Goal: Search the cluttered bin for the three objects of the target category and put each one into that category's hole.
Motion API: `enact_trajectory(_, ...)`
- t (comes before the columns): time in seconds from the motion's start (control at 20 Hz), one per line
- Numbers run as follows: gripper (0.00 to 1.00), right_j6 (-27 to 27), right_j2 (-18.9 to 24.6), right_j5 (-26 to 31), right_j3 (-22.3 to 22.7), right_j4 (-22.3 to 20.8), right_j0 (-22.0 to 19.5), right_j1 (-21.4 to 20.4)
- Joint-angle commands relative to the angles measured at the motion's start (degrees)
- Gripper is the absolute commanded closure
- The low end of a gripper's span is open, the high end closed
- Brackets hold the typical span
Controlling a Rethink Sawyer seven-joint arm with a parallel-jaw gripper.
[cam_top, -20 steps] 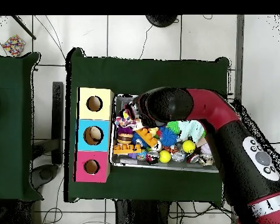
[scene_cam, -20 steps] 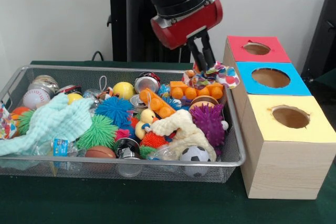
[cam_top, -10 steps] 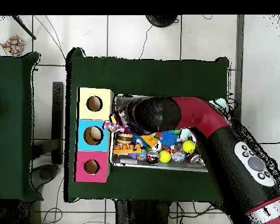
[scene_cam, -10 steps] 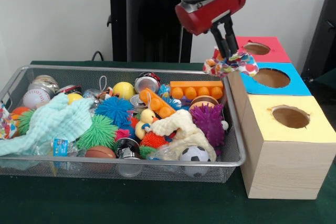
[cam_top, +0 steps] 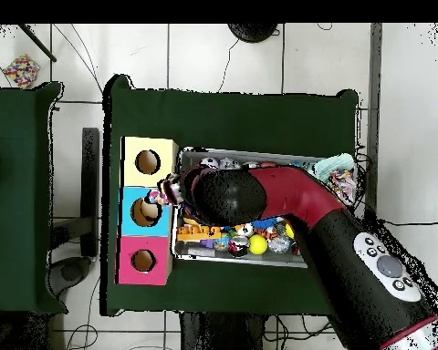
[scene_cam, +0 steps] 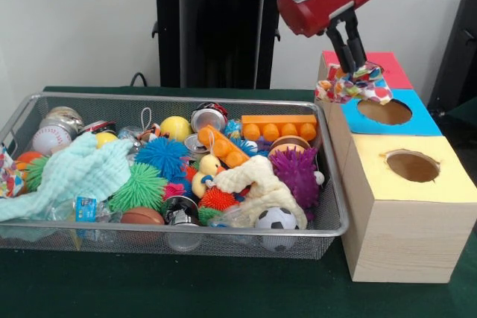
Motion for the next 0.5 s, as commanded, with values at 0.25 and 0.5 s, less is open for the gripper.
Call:
enact_trajectory(0.25,1.00,8.45,-0.93,-11.27,6.92,-1.44,3.93,-2.15)
enact_trajectory(0.5,1.00,7.76,-1.25,-15.65,8.41,-2.91,4.53,-3.16)
